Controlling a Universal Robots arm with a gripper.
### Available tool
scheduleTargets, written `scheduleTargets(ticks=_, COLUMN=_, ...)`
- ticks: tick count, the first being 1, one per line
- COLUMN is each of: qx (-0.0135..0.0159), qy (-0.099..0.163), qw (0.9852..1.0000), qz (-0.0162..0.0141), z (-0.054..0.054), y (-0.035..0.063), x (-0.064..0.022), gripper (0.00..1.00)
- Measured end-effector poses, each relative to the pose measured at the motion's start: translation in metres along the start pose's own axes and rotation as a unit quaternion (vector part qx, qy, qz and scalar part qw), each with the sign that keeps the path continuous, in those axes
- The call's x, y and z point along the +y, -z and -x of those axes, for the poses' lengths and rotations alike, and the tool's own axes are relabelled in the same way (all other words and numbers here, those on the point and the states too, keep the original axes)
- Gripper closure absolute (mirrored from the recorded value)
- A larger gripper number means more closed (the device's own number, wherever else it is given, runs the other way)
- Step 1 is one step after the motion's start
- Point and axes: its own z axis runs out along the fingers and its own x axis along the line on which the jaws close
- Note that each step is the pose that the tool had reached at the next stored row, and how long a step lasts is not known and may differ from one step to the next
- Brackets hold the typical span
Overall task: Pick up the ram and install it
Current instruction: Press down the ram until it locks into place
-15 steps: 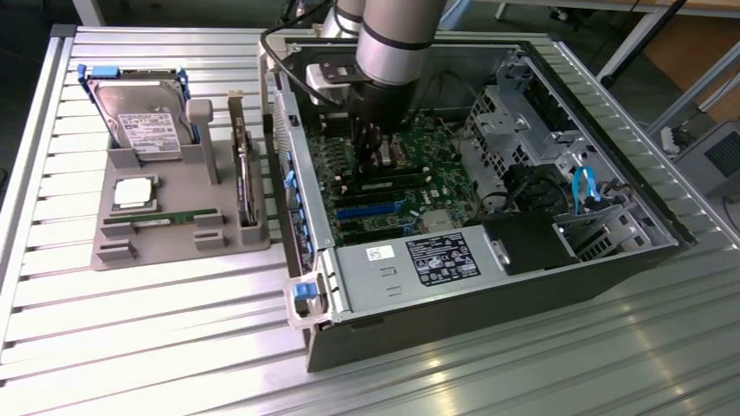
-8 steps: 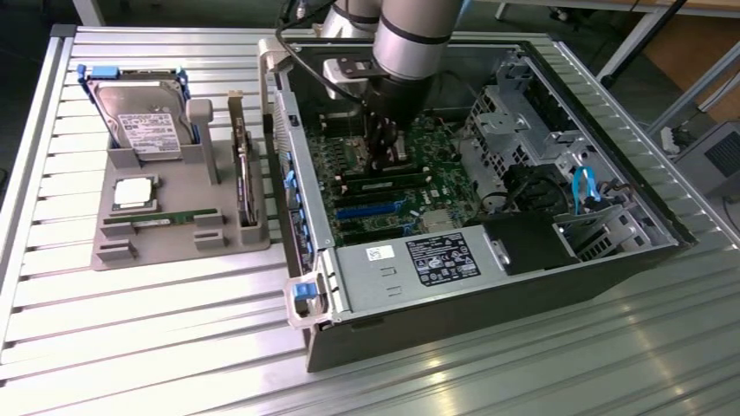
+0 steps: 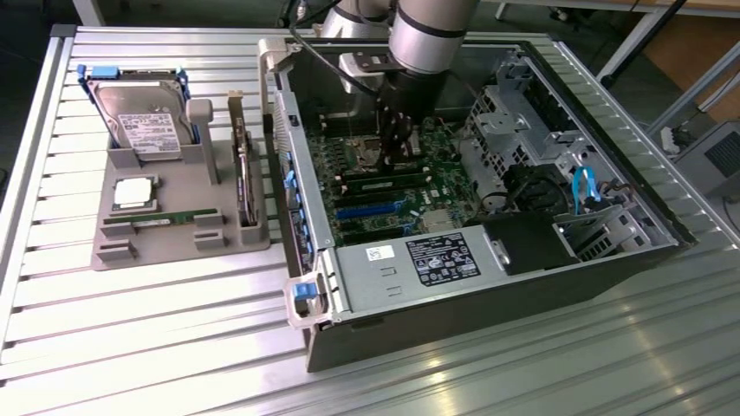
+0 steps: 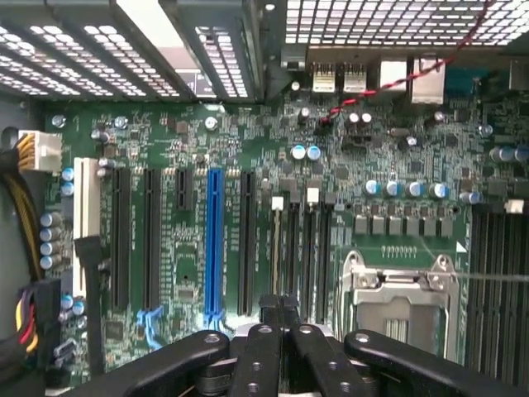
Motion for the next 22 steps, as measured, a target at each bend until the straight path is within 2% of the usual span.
scheduleTargets(ticks=11, qx=-0.0001, qy=0.0, qw=1.0, qz=0.0, z=-0.001, y=0.0145, x=-0.0175, gripper=0.9)
scheduleTargets(ticks=12, qx=0.0, qy=0.0, qw=1.0, qz=0.0, z=-0.001, y=0.0172, x=-0.0189, gripper=0.9)
scheduleTargets(ticks=13, qx=0.0, qy=0.0, qw=1.0, qz=0.0, z=-0.002, y=0.032, x=-0.0265, gripper=0.9)
scheduleTargets(ticks=17, qx=0.0008, qy=0.0, qw=1.0, qz=0.0003, z=-0.003, y=0.0358, x=-0.0356, gripper=0.9)
scheduleTargets(ticks=18, qx=0.0027, qy=0.0, qw=1.0, qz=0.0007, z=-0.003, y=0.0408, x=-0.0469, gripper=0.9)
scheduleTargets(ticks=22, qx=0.0047, qy=0.0, qw=1.0, qz=0.0007, z=-0.004, y=0.0505, x=-0.0506, gripper=0.9)
